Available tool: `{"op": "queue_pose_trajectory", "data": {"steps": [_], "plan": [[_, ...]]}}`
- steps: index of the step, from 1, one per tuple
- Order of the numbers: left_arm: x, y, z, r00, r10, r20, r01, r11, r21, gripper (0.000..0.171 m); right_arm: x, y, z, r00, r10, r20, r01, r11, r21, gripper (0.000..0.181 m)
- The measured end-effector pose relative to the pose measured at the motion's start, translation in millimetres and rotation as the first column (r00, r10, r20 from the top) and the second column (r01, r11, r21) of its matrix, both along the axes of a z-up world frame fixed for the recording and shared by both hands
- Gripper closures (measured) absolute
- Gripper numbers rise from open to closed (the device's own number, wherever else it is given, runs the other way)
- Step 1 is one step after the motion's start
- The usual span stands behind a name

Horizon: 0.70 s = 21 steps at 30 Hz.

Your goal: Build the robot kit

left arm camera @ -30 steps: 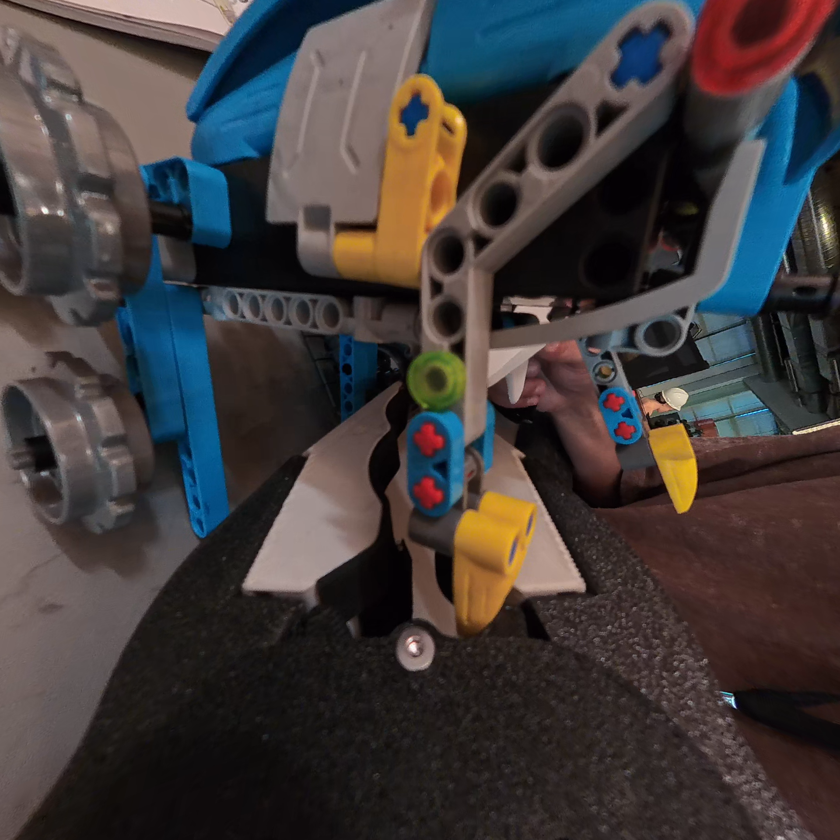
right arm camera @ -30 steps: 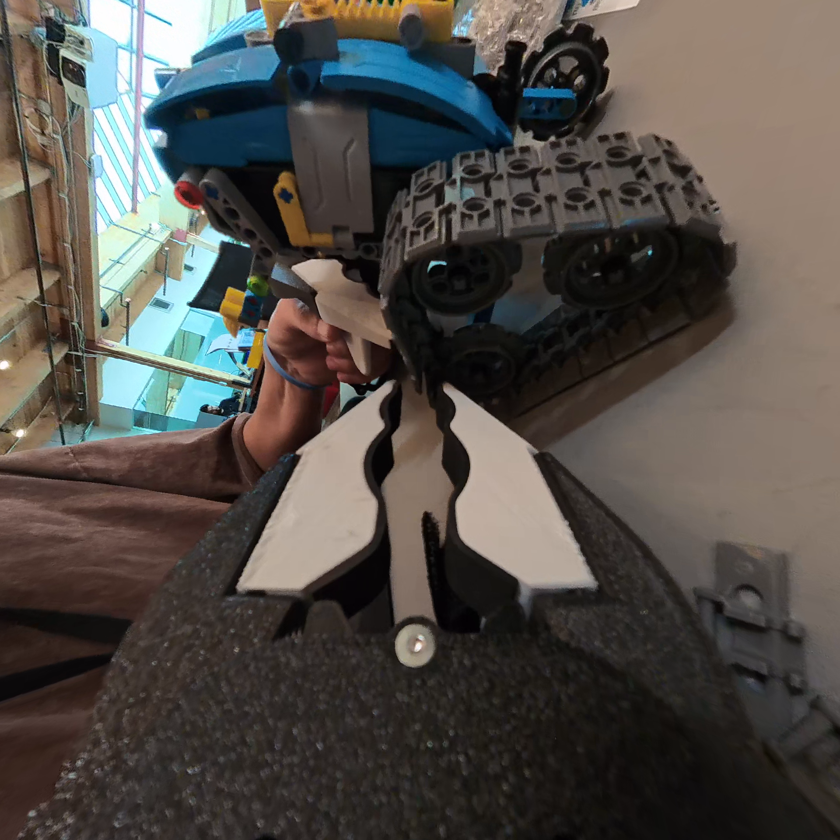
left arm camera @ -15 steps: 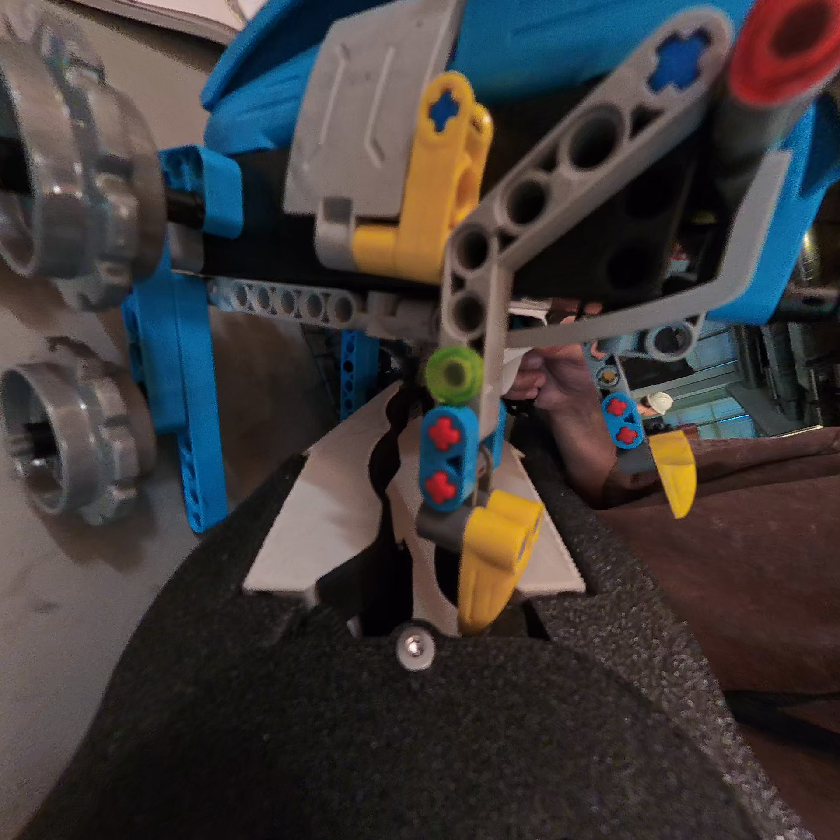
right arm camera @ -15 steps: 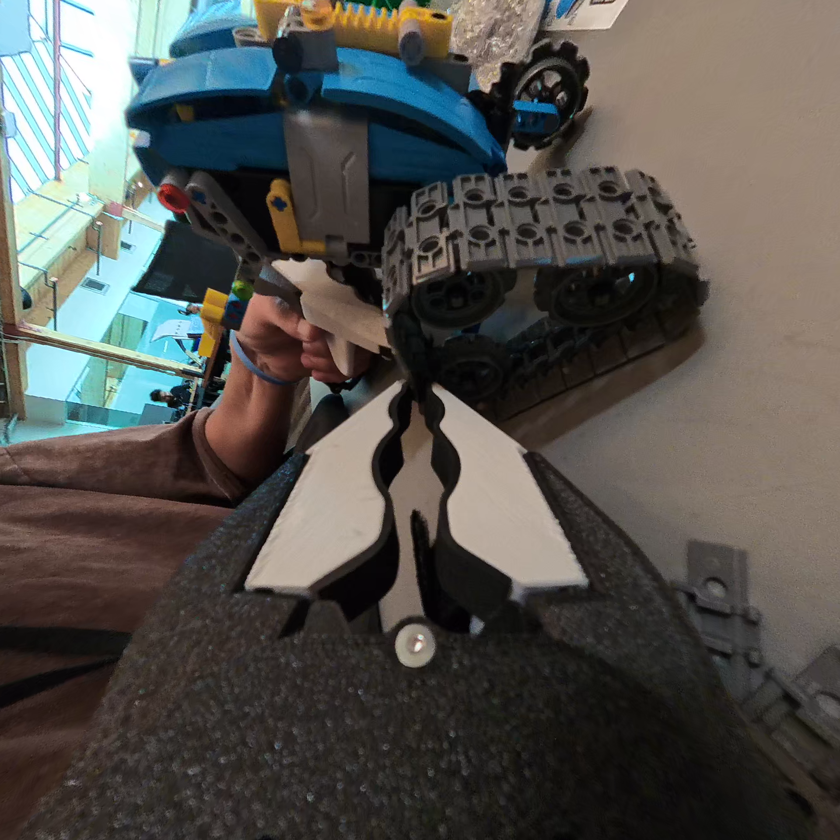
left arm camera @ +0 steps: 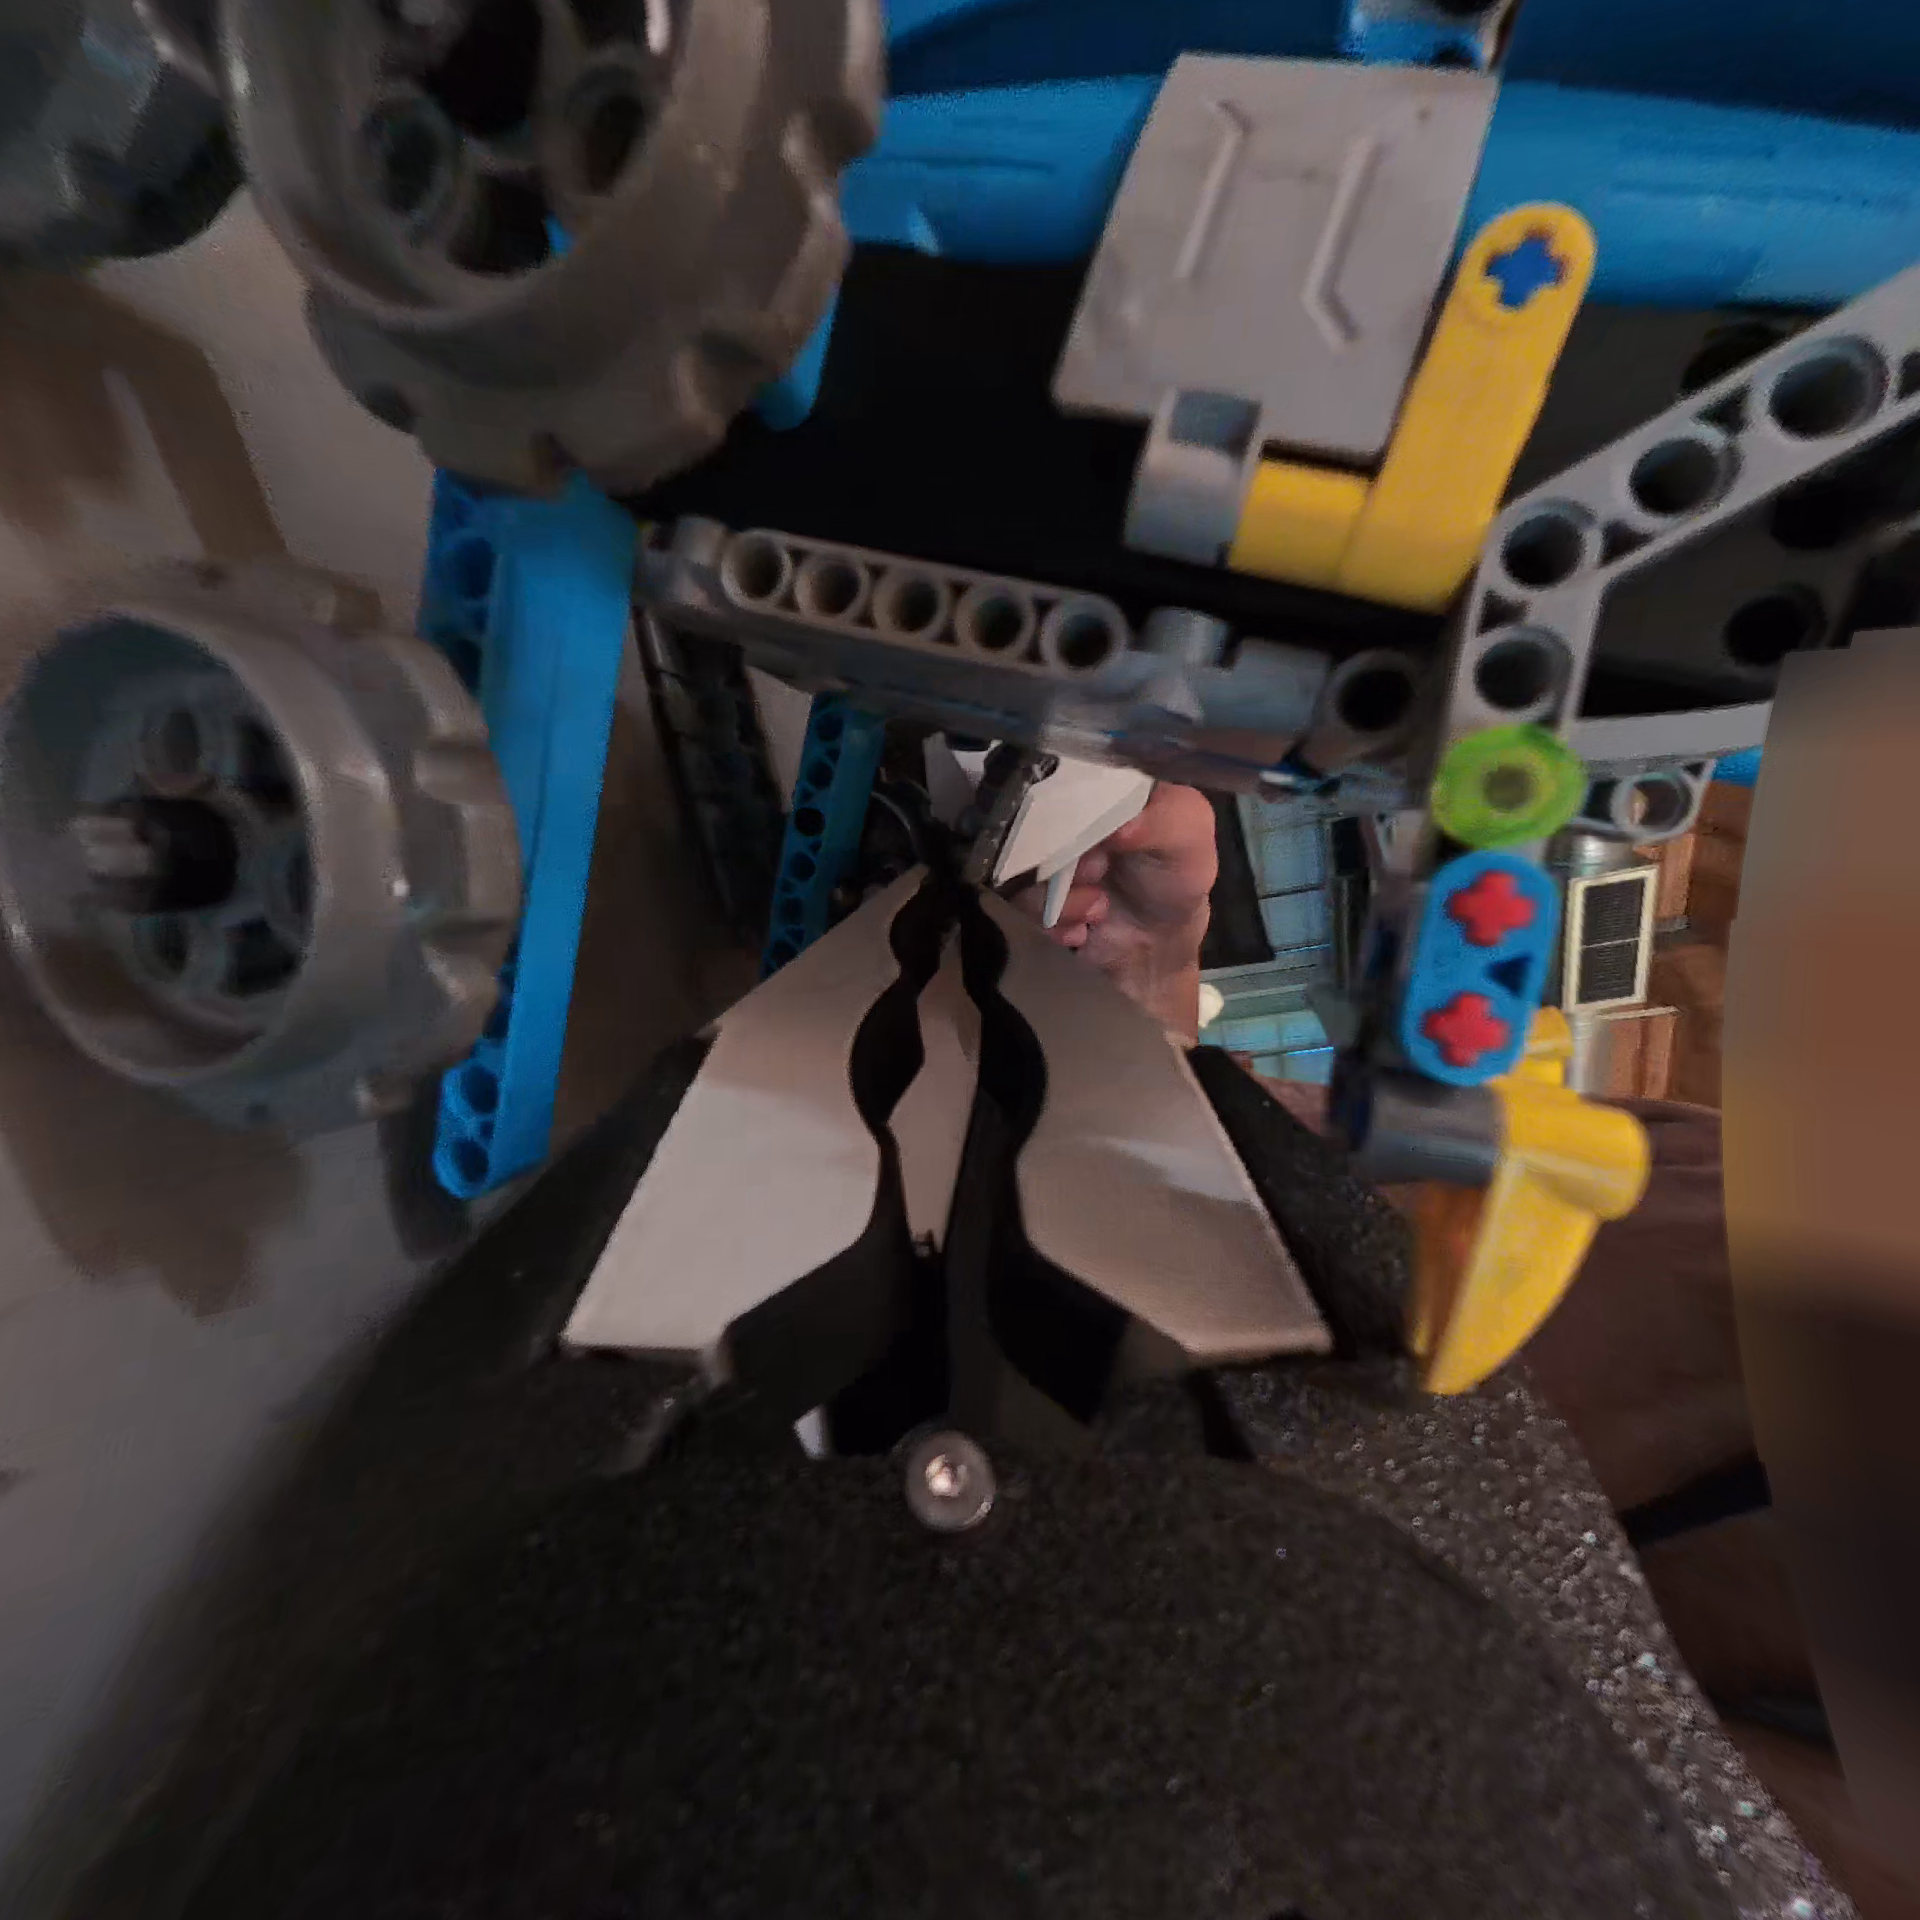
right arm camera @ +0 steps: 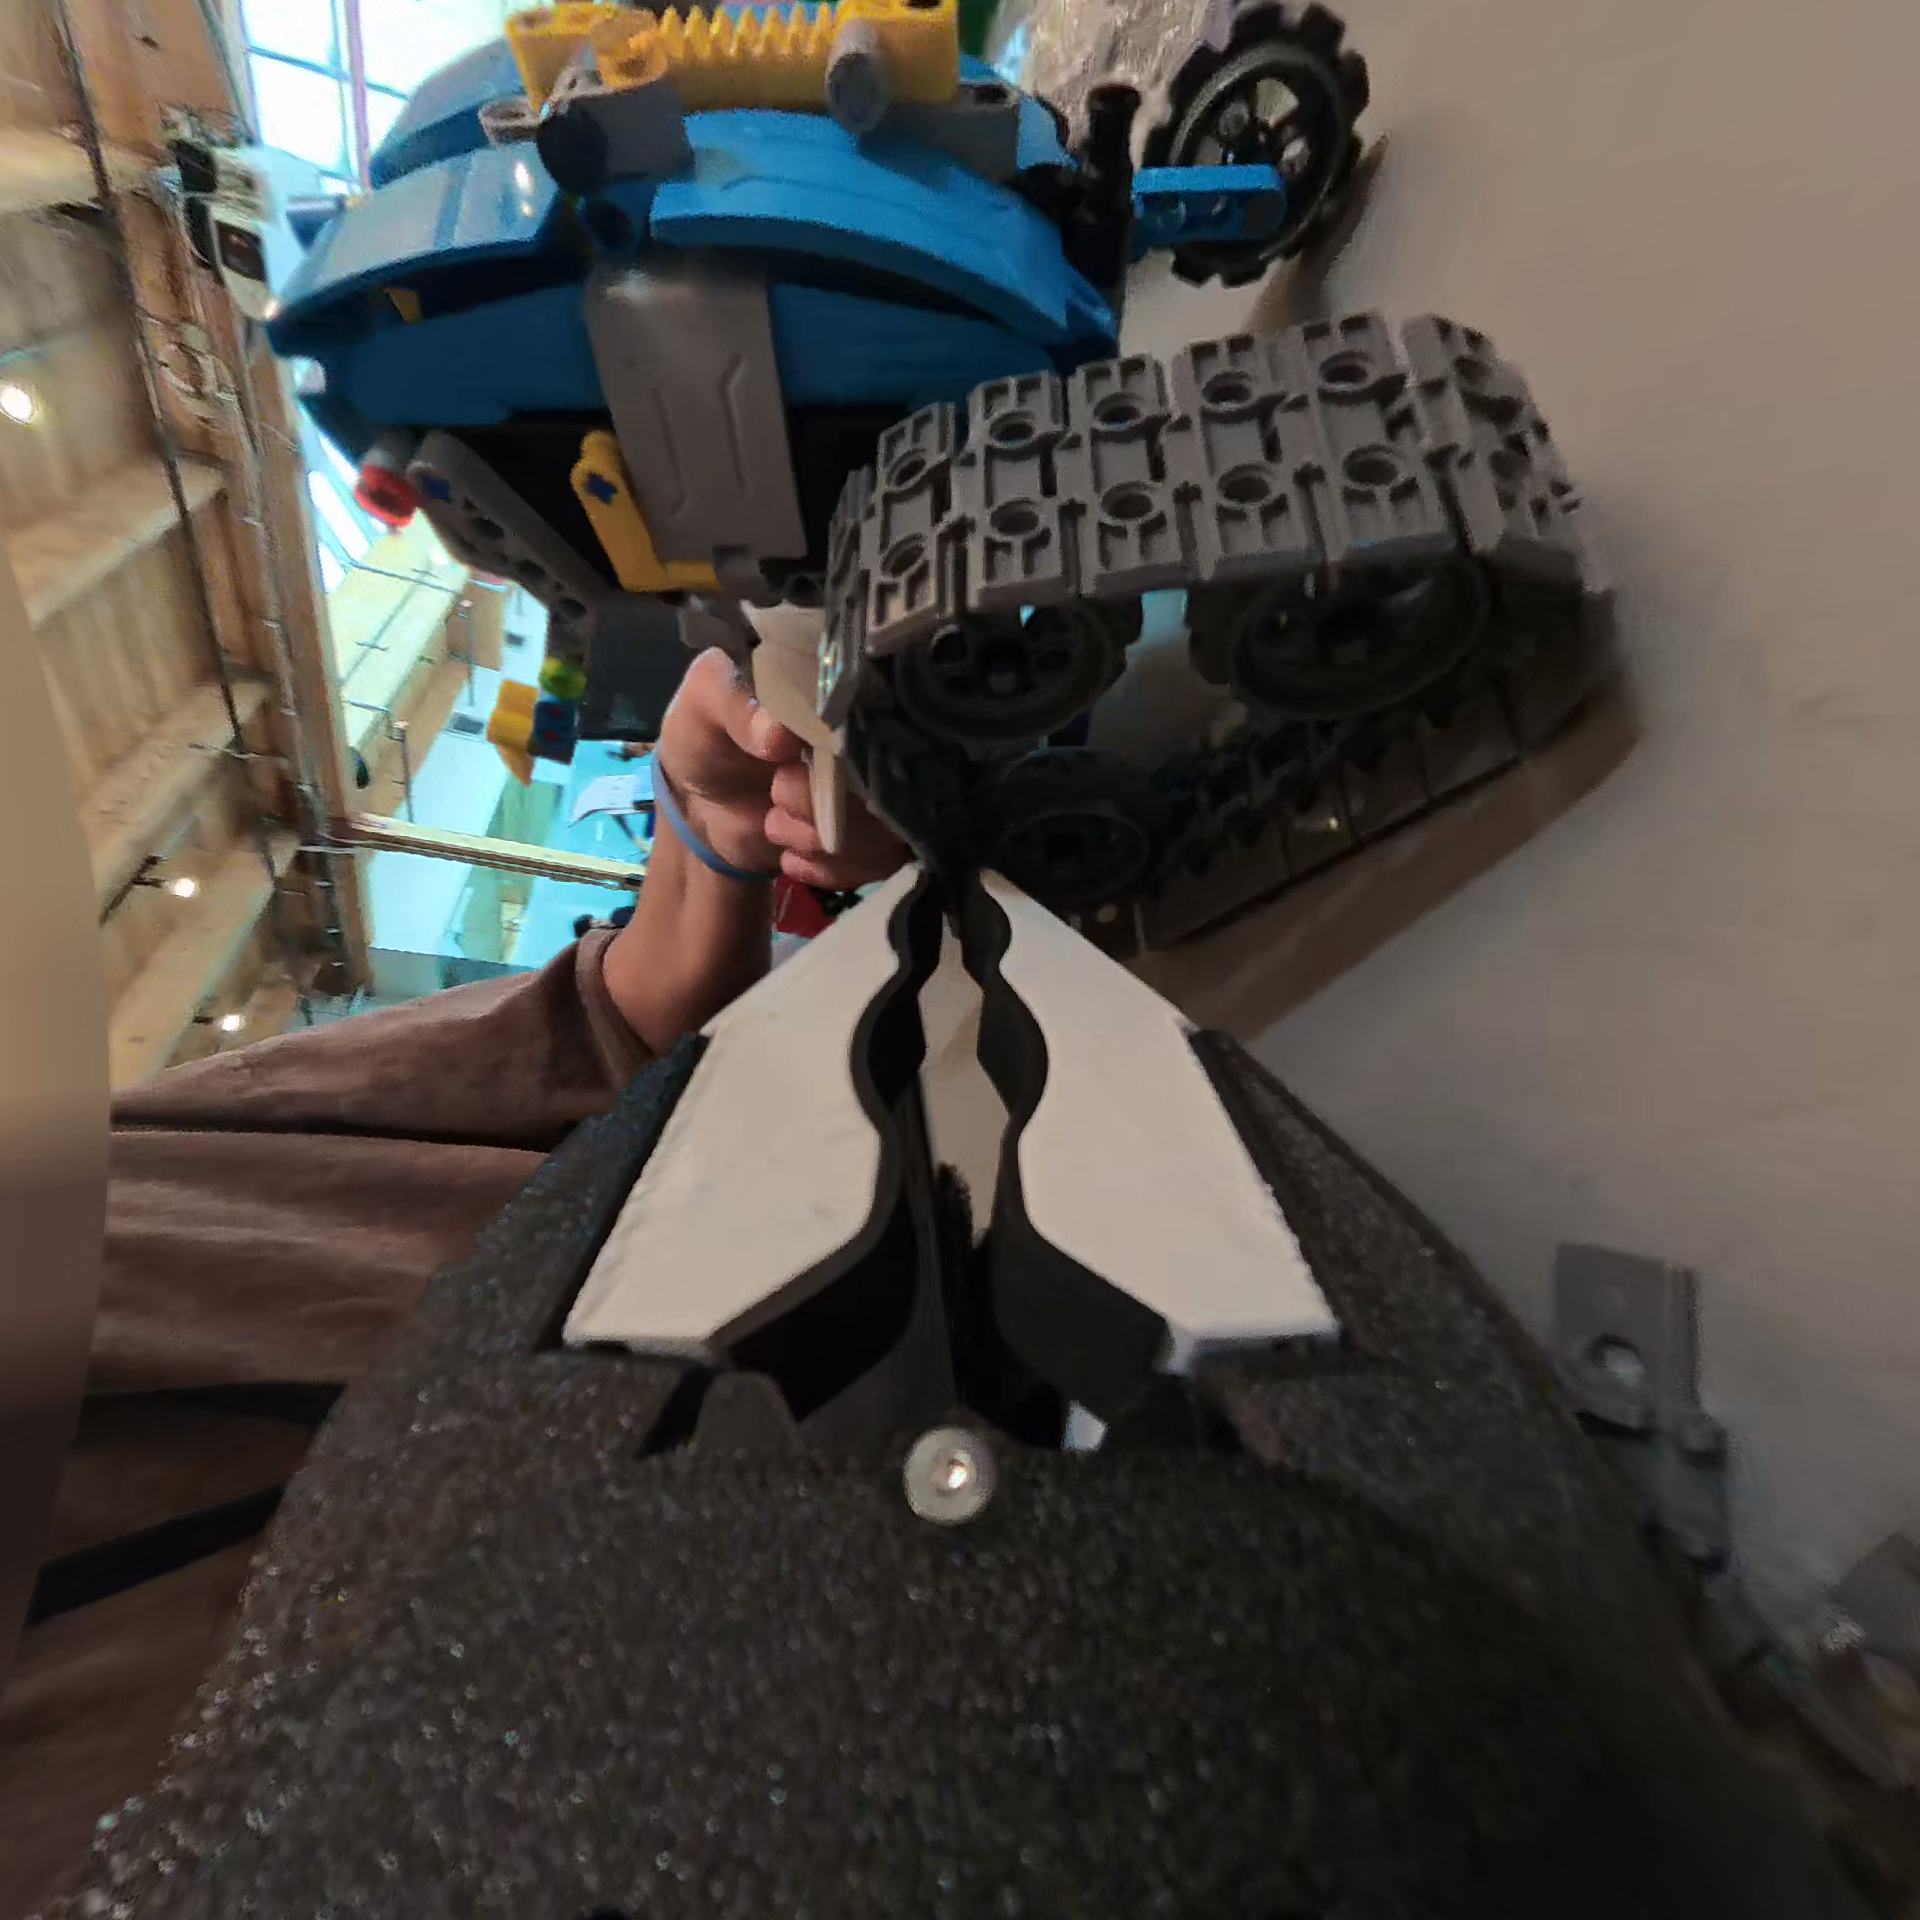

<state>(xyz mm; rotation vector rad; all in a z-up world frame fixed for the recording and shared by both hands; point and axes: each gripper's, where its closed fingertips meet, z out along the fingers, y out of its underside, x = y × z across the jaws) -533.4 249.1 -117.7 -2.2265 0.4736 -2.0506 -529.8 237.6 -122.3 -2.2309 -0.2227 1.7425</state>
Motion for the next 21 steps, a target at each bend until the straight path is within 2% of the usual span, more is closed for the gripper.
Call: {"op": "queue_pose_trajectory", "data": {"steps": [5,11,16,21], "plan": [[0,0,-5,0.998,0.033,-0.044,-0.031,0.998,0.051,0.169,1,1,-4,1.0,-0.006,0.012,0.006,1.0,-0.016,0.177],[-4,-1,-10,0.991,0.079,-0.105,-0.059,0.983,0.176,0.163,-2,0,-6,0.996,-0.015,0.091,0.007,0.996,0.085,0.177],[-11,5,-5,0.987,0.137,-0.083,-0.118,0.972,0.201,0.144,0,-1,-6,0.996,-0.007,0.093,-0.003,0.995,0.101,0.177],[-2,-9,-6,0.995,0.05,-0.091,-0.029,0.975,0.221,0.149,-2,-7,-6,0.996,0.038,0.084,-0.046,0.994,0.097,0.177]]}}
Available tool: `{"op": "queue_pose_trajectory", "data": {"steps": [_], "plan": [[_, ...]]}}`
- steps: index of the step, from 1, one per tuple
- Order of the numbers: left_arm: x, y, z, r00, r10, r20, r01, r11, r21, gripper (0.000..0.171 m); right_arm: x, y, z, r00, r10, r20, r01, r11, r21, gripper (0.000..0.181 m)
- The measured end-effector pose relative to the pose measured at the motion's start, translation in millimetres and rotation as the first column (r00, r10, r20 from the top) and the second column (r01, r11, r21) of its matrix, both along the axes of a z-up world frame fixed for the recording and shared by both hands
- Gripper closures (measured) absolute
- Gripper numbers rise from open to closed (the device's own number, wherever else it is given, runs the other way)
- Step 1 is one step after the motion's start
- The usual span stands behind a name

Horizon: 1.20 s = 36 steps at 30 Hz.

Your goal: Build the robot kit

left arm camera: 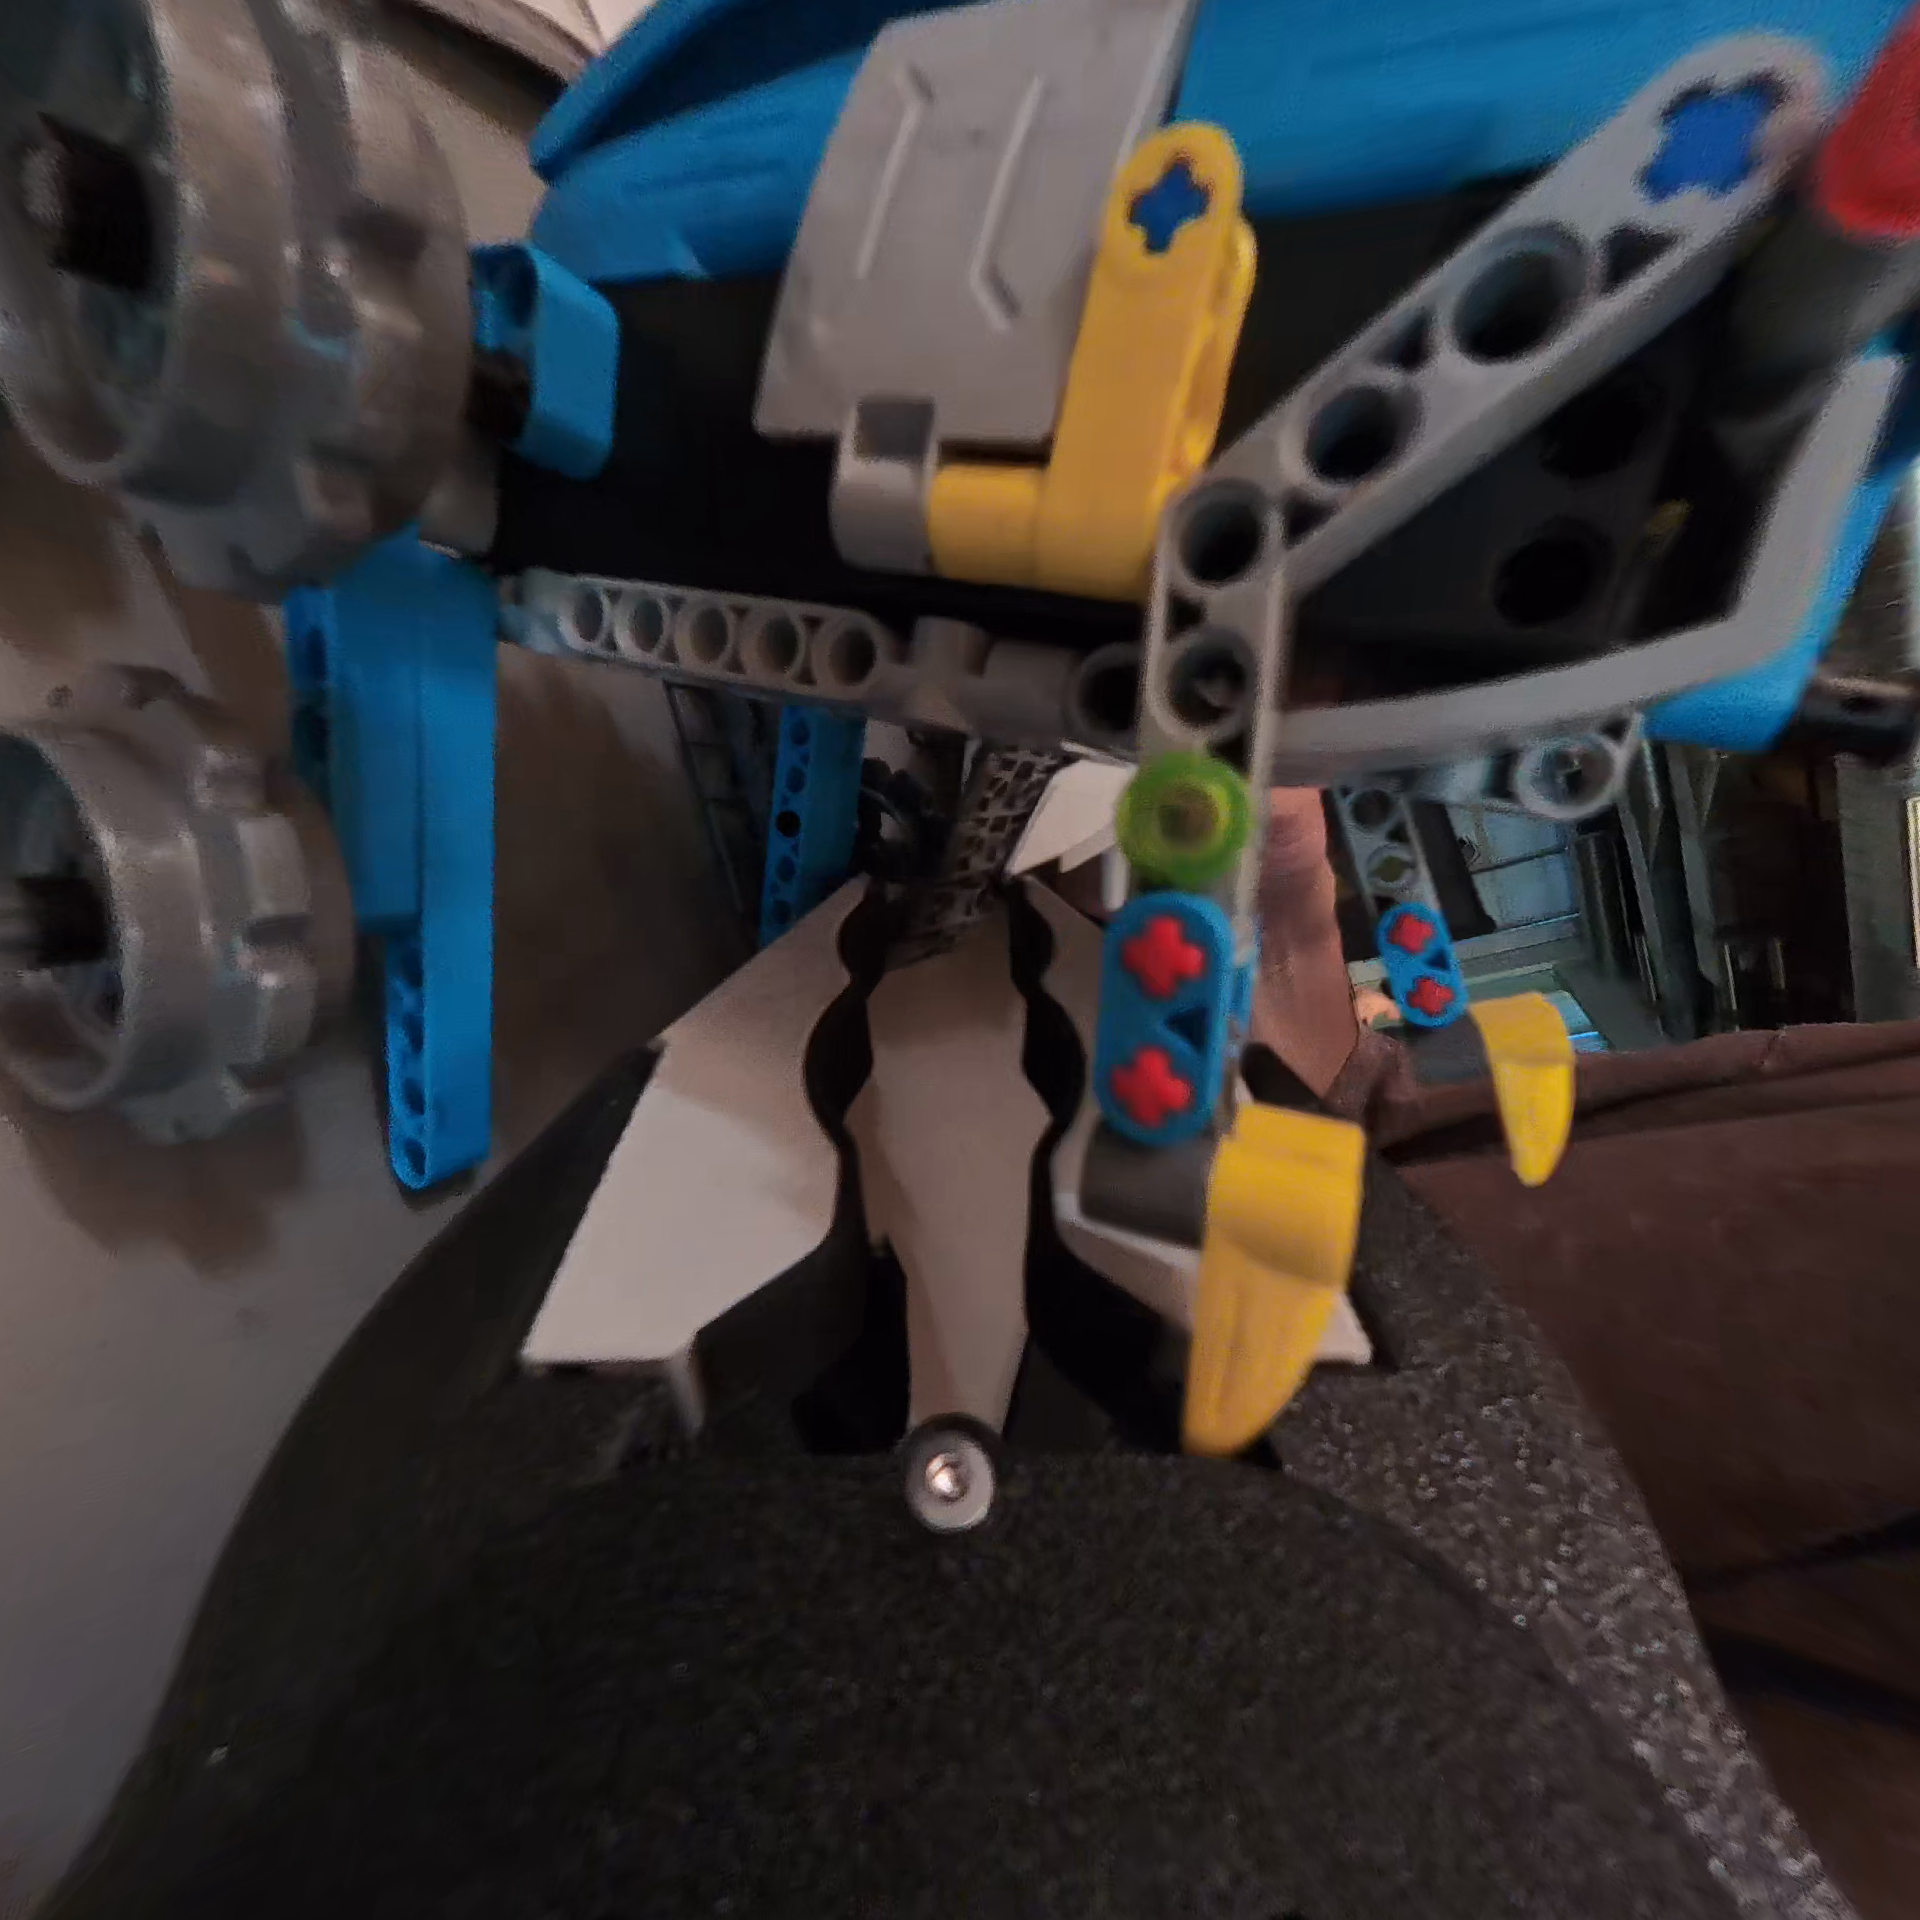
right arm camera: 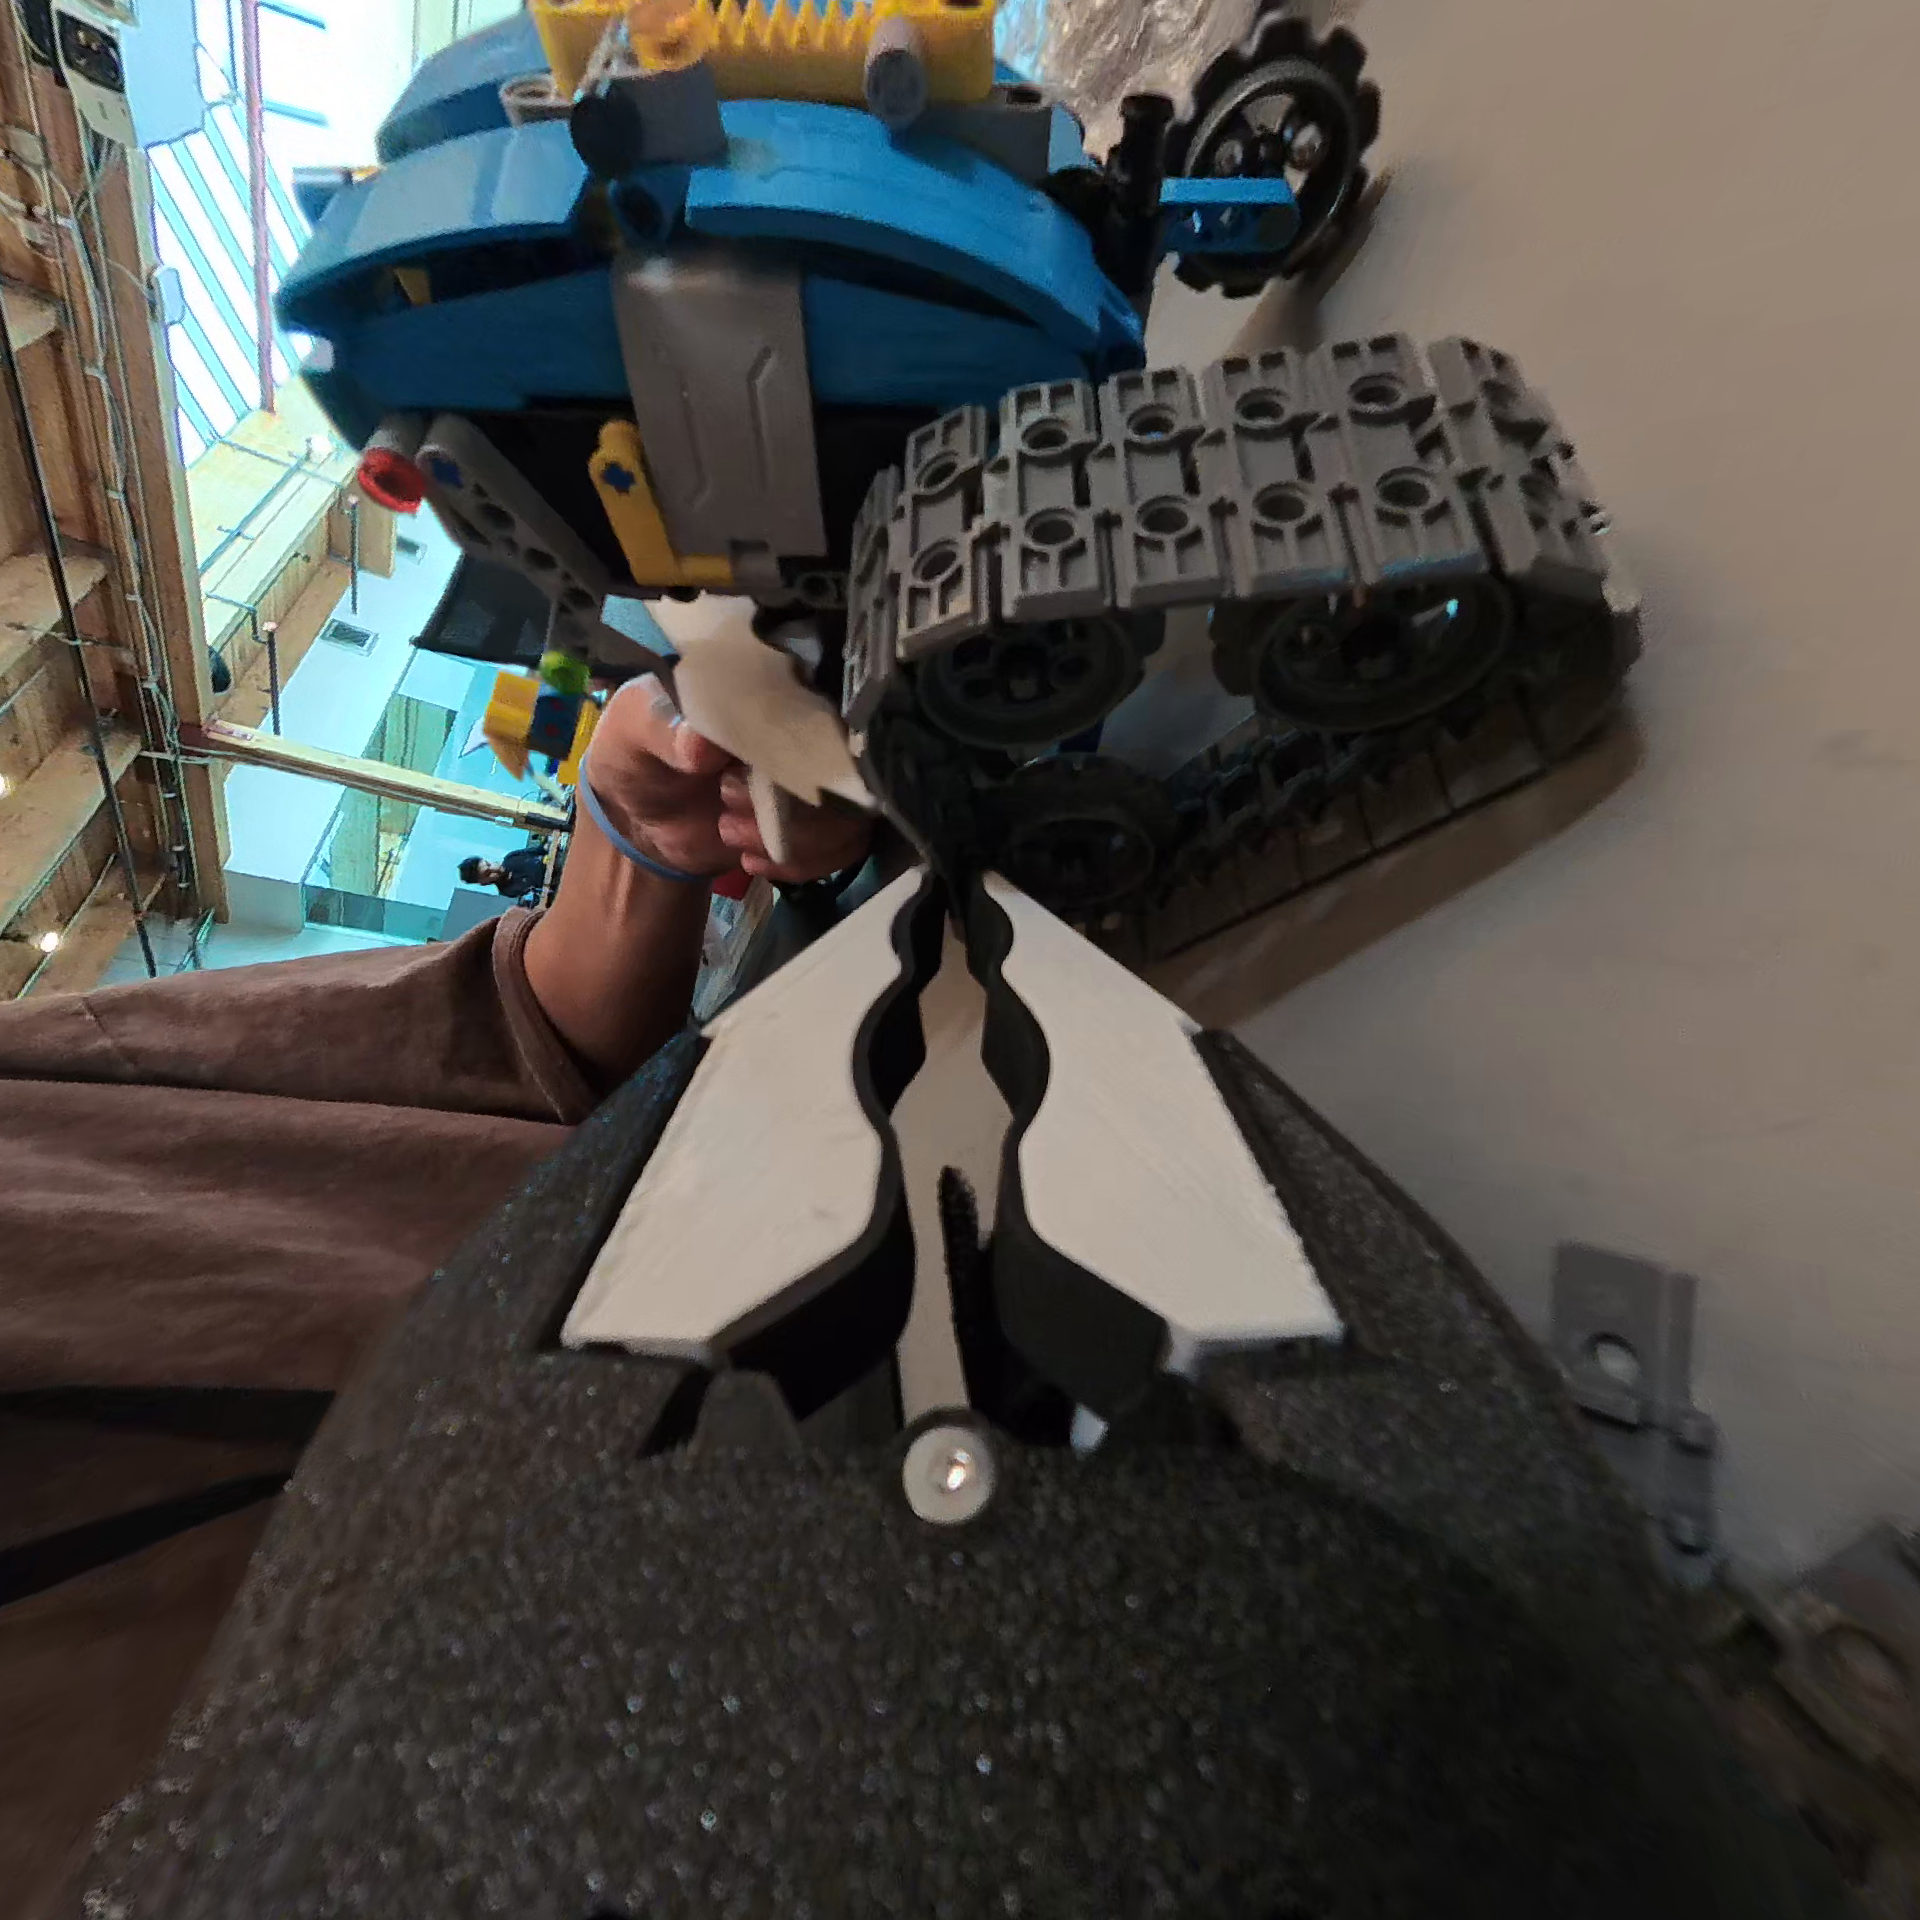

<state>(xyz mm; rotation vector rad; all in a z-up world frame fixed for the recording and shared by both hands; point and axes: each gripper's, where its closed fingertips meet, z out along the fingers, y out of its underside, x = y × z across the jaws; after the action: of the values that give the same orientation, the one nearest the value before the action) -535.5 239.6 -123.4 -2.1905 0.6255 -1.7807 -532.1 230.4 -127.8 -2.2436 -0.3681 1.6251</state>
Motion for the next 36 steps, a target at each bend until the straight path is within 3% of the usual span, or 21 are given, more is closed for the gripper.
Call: {"op": "queue_pose_trajectory", "data": {"steps": [1,13,19,26,36], "plan": [[1,-1,-2,1.0,-0.007,-0.011,0.007,1.0,-0.006,0.159,0,-1,0,1.0,0.01,-0.001,-0.01,1.0,0.001,0.177],[7,-6,5,0.997,-0.011,0.074,0.022,0.989,-0.144,0.161,4,-11,4,0.996,0.082,-0.019,-0.082,0.997,0.003,0.178],[8,-3,3,0.993,0.05,0.11,-0.014,0.952,-0.306,0.165,5,-8,3,0.998,0.058,-0.034,-0.058,0.998,-0.013,0.177],[9,-4,3,0.995,0.046,0.083,-0.027,0.976,-0.217,0.168,13,-3,11,0.998,-0.04,-0.047,0.043,0.997,0.064,0.175],[8,-6,1,0.997,0.048,0.068,-0.034,0.98,-0.196,0.168,8,-8,3,1.0,0.014,0.024,-0.016,0.997,0.082,0.178]]}}
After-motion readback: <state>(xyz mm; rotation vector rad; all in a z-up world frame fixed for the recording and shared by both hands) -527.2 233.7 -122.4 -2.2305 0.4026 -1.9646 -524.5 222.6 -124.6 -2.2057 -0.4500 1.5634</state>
